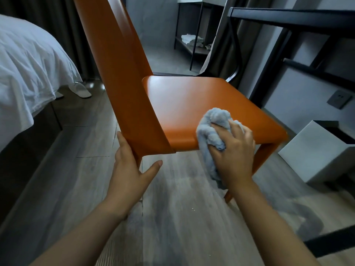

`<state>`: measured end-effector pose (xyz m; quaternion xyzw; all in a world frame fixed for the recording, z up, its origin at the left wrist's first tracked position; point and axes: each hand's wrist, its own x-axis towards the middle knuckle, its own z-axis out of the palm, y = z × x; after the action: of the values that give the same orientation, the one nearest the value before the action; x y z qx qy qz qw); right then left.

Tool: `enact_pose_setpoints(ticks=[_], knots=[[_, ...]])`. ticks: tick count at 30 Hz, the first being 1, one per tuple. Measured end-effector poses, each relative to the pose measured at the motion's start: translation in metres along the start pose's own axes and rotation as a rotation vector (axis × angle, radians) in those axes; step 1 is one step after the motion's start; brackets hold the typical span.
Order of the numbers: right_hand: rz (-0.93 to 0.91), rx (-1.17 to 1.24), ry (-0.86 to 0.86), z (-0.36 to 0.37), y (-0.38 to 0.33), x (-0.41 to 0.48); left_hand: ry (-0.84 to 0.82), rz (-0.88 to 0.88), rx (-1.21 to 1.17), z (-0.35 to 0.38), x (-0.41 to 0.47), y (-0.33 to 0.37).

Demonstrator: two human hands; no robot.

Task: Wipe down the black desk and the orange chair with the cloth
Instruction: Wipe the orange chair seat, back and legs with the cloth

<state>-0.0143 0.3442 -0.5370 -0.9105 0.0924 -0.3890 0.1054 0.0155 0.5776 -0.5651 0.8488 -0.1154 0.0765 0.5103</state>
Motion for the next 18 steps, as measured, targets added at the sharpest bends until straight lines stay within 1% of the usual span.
enact_pose_setpoints(ticks=[4, 8, 11, 14, 18], knots=[[0.103, -0.087, -0.043, -0.015, 0.043, 0.017, 0.009, 0.004, 0.035, 0.003, -0.004, 0.003], [0.240, -0.158, 0.005, -0.032, 0.093, 0.026, 0.009, 0.017, 0.049, 0.004, -0.008, 0.006], [0.378, -0.148, 0.039, -0.037, 0.128, 0.023, -0.007, 0.028, 0.053, 0.003, -0.008, 0.008], [0.475, -0.075, 0.117, -0.034, 0.141, 0.018, -0.005, 0.021, 0.080, 0.005, -0.008, 0.009], [0.573, 0.014, 0.266, -0.023, 0.137, 0.006, 0.000, -0.009, 0.098, 0.008, -0.009, 0.011]])
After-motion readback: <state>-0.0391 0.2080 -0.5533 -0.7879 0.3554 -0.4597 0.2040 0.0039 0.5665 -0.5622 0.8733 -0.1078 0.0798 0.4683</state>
